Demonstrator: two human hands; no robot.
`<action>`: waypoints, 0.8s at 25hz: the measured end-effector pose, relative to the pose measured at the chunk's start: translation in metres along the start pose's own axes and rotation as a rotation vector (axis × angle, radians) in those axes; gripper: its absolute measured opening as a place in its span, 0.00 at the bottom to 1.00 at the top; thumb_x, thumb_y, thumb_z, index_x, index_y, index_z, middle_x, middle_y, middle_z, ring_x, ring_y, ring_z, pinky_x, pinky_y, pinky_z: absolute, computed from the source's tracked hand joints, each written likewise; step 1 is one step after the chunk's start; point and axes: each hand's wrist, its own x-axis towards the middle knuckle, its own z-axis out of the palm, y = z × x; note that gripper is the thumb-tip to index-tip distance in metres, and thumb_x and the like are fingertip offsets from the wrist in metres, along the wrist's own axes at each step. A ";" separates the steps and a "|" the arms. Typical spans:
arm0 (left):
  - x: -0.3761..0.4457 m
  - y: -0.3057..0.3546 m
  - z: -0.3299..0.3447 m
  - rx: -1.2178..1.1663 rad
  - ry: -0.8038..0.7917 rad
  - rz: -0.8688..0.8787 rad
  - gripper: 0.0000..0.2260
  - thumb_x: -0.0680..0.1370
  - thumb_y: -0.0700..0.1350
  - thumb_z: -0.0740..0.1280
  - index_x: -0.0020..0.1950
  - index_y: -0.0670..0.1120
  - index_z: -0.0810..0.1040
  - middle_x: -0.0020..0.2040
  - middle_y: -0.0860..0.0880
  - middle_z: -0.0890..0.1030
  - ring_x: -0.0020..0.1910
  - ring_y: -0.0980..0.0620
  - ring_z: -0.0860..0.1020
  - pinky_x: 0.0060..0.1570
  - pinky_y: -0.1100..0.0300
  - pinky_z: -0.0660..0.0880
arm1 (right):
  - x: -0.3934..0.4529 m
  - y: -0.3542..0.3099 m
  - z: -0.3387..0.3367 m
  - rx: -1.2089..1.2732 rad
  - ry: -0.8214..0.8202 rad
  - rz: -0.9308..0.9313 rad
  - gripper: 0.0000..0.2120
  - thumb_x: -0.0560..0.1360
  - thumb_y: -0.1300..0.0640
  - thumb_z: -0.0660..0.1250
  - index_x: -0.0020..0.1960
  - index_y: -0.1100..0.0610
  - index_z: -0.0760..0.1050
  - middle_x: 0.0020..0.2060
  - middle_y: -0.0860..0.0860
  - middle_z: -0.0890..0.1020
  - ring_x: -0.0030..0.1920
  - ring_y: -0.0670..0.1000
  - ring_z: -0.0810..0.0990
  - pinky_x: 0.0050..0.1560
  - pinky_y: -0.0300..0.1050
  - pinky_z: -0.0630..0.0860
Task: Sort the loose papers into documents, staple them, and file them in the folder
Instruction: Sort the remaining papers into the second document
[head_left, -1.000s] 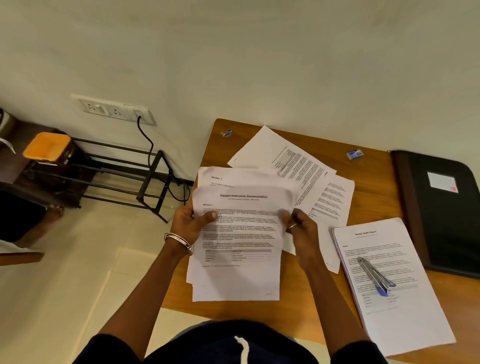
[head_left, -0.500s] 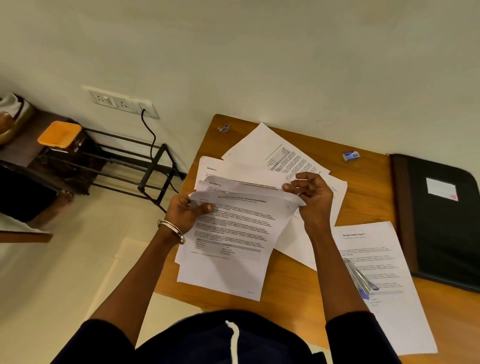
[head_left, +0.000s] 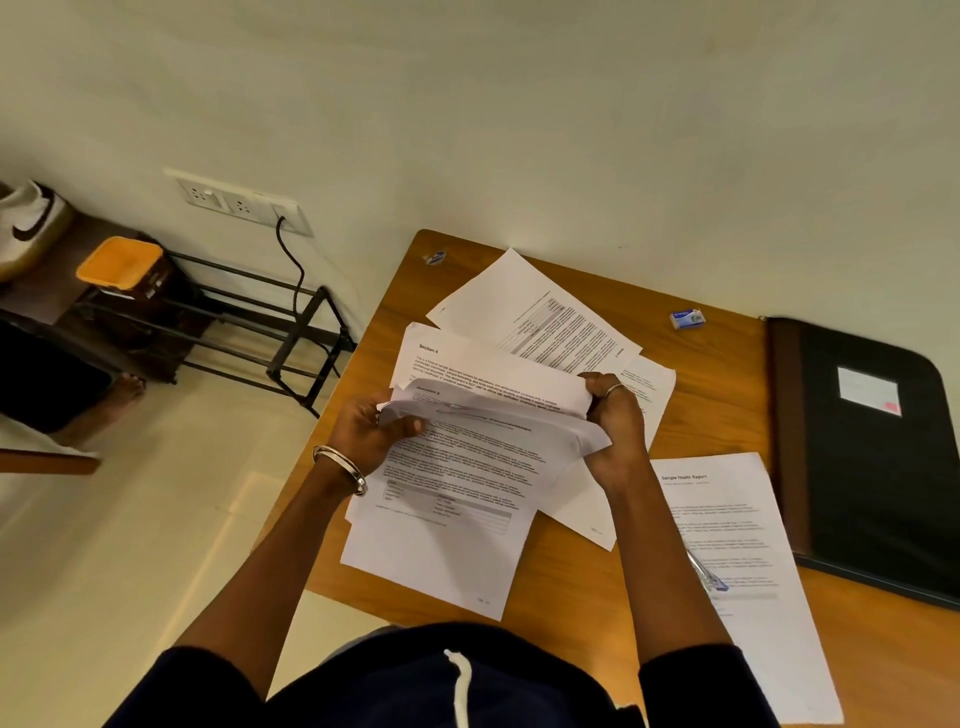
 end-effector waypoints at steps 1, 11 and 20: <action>-0.001 0.002 0.004 -0.006 0.002 -0.005 0.10 0.73 0.38 0.70 0.49 0.51 0.80 0.40 0.67 0.82 0.39 0.60 0.81 0.34 0.67 0.77 | 0.000 -0.002 -0.002 0.067 -0.058 0.071 0.15 0.62 0.58 0.71 0.49 0.53 0.78 0.53 0.55 0.80 0.52 0.58 0.78 0.49 0.53 0.76; -0.002 0.002 0.010 -0.088 0.060 -0.055 0.11 0.72 0.37 0.69 0.48 0.53 0.78 0.38 0.66 0.82 0.42 0.54 0.80 0.32 0.66 0.78 | -0.001 -0.004 -0.011 0.133 -0.242 -0.030 0.08 0.66 0.61 0.73 0.45 0.53 0.85 0.58 0.56 0.81 0.57 0.60 0.79 0.53 0.57 0.79; 0.015 0.010 0.001 -0.256 0.262 0.011 0.33 0.67 0.36 0.75 0.68 0.50 0.66 0.60 0.45 0.76 0.54 0.48 0.79 0.43 0.53 0.81 | -0.007 0.005 -0.004 0.024 -0.289 -0.104 0.33 0.68 0.34 0.66 0.68 0.50 0.70 0.59 0.54 0.81 0.59 0.56 0.80 0.55 0.51 0.78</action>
